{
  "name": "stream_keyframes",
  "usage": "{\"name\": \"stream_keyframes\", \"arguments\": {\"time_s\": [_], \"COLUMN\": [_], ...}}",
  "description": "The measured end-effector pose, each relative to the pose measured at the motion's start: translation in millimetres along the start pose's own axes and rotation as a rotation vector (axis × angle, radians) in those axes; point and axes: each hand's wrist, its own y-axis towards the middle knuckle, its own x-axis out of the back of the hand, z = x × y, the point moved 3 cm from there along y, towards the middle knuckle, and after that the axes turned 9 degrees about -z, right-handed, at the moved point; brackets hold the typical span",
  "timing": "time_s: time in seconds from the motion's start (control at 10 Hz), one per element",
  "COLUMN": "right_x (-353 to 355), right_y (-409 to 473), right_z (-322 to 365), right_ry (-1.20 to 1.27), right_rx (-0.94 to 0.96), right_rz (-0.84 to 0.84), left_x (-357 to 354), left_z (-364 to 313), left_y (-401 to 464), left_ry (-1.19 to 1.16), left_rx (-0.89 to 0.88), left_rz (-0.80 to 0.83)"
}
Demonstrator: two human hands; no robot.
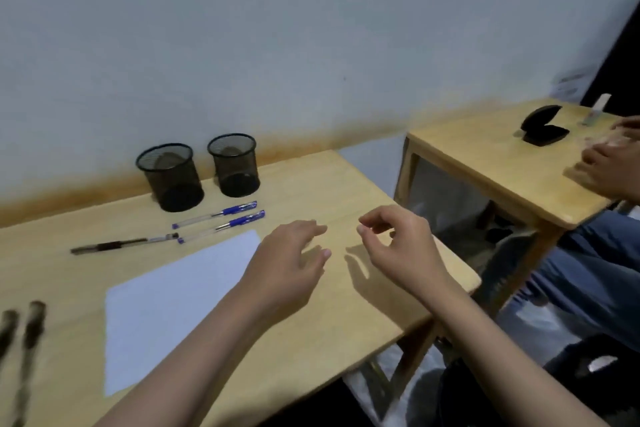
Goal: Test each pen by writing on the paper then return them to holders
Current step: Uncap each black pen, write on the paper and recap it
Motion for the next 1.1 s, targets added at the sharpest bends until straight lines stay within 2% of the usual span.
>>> {"name": "stream_keyframes", "arguments": {"time_s": [0.3,0.4,0.5,0.7,0.9,1.0,1.1], "right_x": [-115,-145,-177,-241,-276,-277,-267], "right_y": [5,1,3,24,32,31,33], "right_z": [86,110,130,158,163,167,169], "right_ry": [0.238,0.250,0.253,0.141,-0.026,-0.014,0.144], "right_rx": [0.156,0.232,0.305,0.410,0.515,0.546,0.466], "right_rz": [0.258,0.355,0.394,0.412,0.481,0.489,0.465], "left_x": [86,98,101,97,95,94,94], "left_z": [92,114,128,130,135,134,136], "left_y": [-81,-109,-130,-133,-133,-133,-134], "left_ry": [0.186,0.278,0.255,0.274,0.286,0.294,0.294], "left_rx": [0.369,0.440,0.497,0.491,0.543,0.543,0.543], "left_rz": [-0.227,-0.245,-0.280,-0.264,-0.247,-0.243,-0.242]}}
